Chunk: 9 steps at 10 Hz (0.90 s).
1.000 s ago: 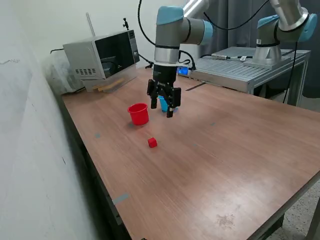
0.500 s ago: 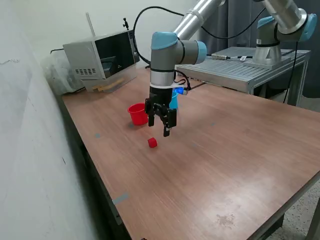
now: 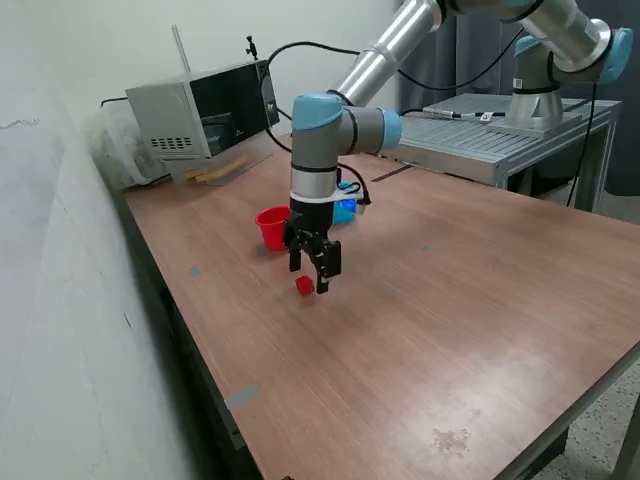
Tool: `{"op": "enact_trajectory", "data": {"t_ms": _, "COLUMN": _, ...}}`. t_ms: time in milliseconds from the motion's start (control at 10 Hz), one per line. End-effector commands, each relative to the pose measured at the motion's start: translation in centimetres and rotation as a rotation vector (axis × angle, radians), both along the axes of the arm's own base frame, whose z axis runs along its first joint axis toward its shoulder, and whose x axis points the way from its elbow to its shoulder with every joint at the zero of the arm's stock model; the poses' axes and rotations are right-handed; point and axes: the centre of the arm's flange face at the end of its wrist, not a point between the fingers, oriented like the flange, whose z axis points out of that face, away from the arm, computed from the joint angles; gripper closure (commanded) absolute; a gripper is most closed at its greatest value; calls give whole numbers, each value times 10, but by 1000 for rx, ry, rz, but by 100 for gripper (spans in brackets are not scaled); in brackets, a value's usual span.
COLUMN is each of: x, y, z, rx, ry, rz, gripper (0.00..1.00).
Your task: Place red objects in the red bin, and blue objects in the blue bin.
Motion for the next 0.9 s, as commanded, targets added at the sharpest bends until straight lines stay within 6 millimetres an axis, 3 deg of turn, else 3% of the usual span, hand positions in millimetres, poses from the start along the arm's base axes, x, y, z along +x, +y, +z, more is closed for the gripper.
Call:
{"op": "enact_trajectory", "data": {"t_ms": 0, "x": -7, "y": 16, "z": -3, "rx": -1, "ry": 13, "rz": -21, "gripper": 0}}
{"op": "enact_trajectory", "data": {"t_ms": 300, "x": -6, "y": 28, "z": -11, "rx": -4, "ry": 1, "rz": -37, "gripper": 0}}
{"op": "enact_trajectory", "data": {"t_ms": 400, "x": -5, "y": 28, "z": -16, "rx": -5, "ry": -7, "rz": -36, "gripper": 100}}
{"op": "enact_trajectory", "data": {"t_ms": 800, "x": -5, "y": 27, "z": -16, "rx": -20, "ry": -7, "rz": -31, "gripper": 100}}
